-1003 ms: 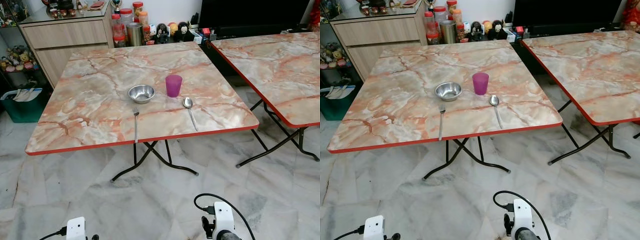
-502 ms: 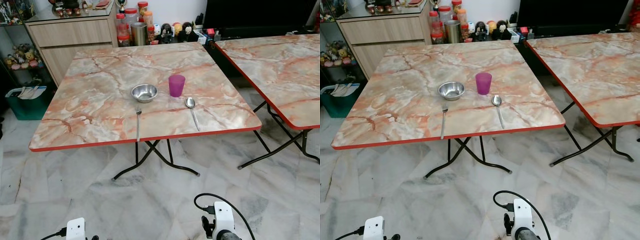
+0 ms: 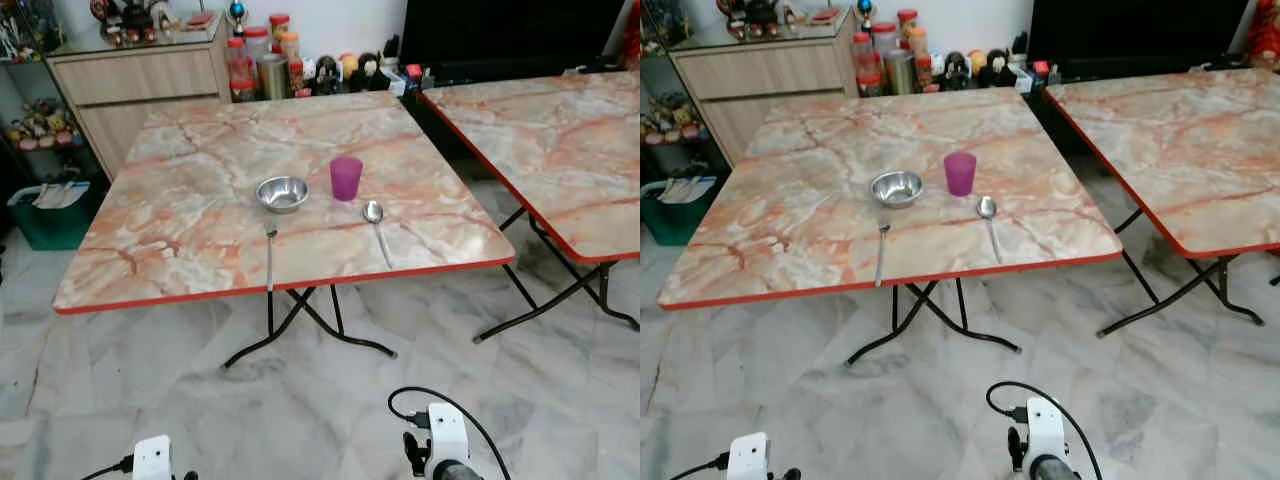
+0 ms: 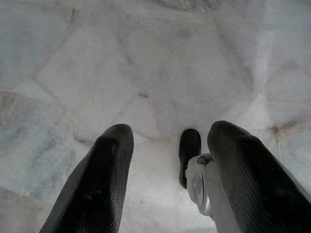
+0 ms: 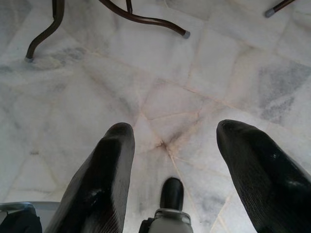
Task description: Setting the table
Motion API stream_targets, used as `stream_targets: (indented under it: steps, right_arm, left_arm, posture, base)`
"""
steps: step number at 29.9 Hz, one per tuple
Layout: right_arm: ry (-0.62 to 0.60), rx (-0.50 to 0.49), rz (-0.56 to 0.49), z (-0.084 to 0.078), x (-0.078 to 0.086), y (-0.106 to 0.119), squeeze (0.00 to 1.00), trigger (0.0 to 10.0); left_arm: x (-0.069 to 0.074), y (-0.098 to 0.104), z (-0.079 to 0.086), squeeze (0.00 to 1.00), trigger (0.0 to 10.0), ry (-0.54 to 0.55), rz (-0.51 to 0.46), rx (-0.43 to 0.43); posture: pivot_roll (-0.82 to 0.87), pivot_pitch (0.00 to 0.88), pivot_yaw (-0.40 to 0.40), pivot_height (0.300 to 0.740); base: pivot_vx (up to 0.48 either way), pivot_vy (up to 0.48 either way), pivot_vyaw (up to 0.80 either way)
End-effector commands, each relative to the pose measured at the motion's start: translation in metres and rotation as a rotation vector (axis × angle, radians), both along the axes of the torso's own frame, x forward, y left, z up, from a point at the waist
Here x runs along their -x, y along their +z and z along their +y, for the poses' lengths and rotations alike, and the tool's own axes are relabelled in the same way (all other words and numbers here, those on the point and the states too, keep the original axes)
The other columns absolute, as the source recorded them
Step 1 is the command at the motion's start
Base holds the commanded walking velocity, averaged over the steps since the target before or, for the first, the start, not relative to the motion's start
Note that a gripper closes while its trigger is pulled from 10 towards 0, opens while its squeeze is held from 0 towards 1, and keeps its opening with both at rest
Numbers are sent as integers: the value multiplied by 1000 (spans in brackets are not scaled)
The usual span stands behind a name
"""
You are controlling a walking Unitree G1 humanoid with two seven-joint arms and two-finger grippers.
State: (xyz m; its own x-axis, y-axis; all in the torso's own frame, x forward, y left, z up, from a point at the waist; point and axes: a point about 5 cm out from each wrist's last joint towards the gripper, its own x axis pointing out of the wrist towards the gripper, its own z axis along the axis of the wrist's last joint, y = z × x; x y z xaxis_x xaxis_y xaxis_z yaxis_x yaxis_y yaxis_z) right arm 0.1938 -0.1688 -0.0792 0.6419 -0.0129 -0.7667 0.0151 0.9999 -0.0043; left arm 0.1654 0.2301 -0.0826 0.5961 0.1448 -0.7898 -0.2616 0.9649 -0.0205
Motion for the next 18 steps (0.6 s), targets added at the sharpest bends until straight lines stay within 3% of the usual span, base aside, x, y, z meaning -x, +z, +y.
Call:
stream_targets:
  steps: [1,18]
  right_arm:
    - [-2,-3,-11,1,-3,1,0,10000]
    - [-6,-13,-18,2,-4,2,0,10000]
  left_arm:
    - [3,-2,0,0,10000,1,14,3]
    - [2,-1,-1,0,10000,15,2,8]
  posture:
    - [55,0,30,740]
    - [51,0,28,740]
  base:
    - [277,0,0]
    - [33,0,0]
